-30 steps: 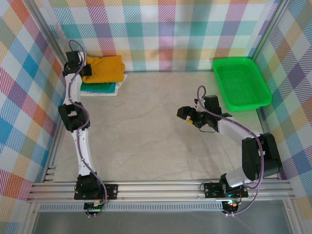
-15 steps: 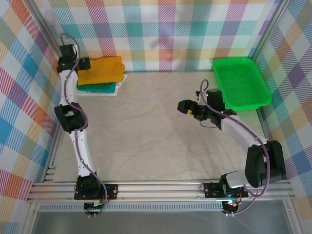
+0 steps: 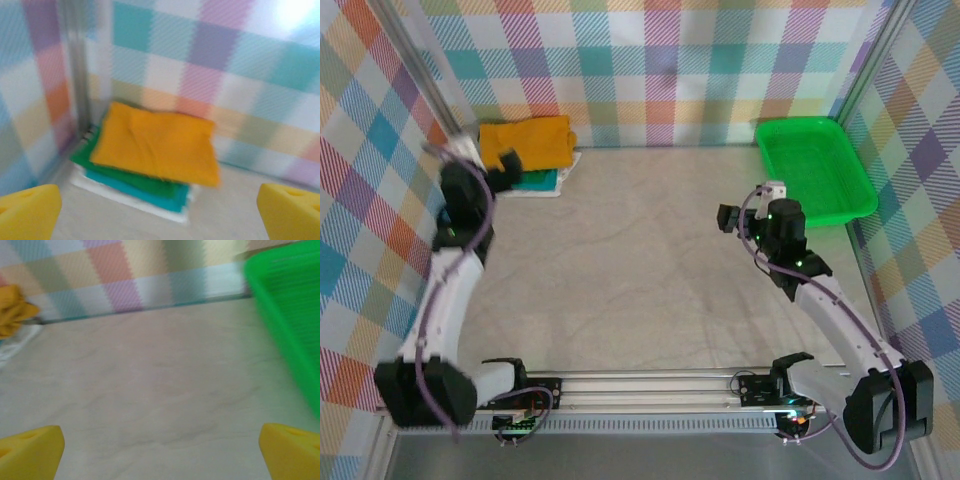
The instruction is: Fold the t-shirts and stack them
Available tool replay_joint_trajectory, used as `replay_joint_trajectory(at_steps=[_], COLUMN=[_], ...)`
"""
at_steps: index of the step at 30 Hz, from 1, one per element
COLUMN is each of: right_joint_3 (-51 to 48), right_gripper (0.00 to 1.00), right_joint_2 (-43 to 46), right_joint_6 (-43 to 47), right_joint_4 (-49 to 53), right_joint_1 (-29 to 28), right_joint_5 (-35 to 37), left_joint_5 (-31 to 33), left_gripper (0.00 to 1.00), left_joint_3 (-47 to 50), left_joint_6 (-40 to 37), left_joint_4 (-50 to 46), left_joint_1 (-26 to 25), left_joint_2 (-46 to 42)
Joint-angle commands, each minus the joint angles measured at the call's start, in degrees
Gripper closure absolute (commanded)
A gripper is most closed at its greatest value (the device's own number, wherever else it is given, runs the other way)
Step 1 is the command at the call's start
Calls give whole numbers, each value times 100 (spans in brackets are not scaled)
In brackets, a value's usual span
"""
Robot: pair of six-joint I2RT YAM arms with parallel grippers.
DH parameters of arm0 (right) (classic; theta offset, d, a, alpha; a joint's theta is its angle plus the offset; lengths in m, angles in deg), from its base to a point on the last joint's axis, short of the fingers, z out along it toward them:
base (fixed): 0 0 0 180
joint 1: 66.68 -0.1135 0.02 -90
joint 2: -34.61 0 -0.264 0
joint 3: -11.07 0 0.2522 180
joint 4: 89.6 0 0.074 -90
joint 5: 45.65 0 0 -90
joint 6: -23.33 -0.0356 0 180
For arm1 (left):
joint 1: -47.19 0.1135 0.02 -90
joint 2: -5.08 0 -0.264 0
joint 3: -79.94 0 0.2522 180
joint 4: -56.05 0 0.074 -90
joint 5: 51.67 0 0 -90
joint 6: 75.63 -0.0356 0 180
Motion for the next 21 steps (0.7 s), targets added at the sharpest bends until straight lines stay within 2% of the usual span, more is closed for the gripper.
replay_joint_trajectory(at_steps=[1, 5, 9, 12, 14, 16, 18, 21], right_joint_3=[-500, -919, -1279, -1484, -1504, -1521, -1504, -1478], right_gripper=[0, 0, 0, 0, 0, 0, 0, 0], right_joint_2=[20, -86, -260, -642, -991, -1382, -1678, -2063], right_joint_6=[648, 624, 555, 540, 528, 674, 791, 918], right_joint_4=[-709, -1029, -1384, -1866, -2146, -2583, -2913, -3400], right_joint_1=[50, 201, 546, 783, 933, 1019, 1078, 1197], right_joint_5=[1079, 1107, 785, 653, 492, 341, 277, 89], left_joint_5=[250, 424, 341, 443, 484, 253, -67, 213], left_gripper=[0, 0, 0, 0, 0, 0, 0, 0], left_joint_3=[1708, 2955, 3745, 3664, 3633, 3525, 3208, 2781], left_joint_6=[702, 540, -35, -472, -542, -460, -424, -369], left_joint_4=[1066, 1489, 2584, 2763, 3256, 3809, 3895, 3649], left_joint_1=[-74, -196, -248, -245, -247, -244, -249, -291], left_joint_2=[-484, -875, -735, -181, 398, 1126, 1596, 2177])
